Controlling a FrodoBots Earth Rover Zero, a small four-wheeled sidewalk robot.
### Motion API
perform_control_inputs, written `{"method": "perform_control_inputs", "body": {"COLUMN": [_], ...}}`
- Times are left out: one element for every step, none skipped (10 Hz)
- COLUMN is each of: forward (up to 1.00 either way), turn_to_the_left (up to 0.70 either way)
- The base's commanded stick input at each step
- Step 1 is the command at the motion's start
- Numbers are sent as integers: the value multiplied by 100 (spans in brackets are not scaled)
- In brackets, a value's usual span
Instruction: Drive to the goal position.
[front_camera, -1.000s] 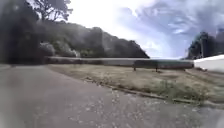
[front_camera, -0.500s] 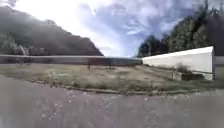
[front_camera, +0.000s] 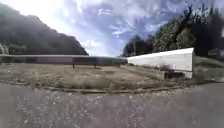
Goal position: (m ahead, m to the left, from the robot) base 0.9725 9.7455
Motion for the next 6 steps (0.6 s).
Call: {"method": "perform_control_inputs", "body": {"forward": [0,0,0,0,0,0], "turn_to_the_left": [45,45,45,45,45,45]}}
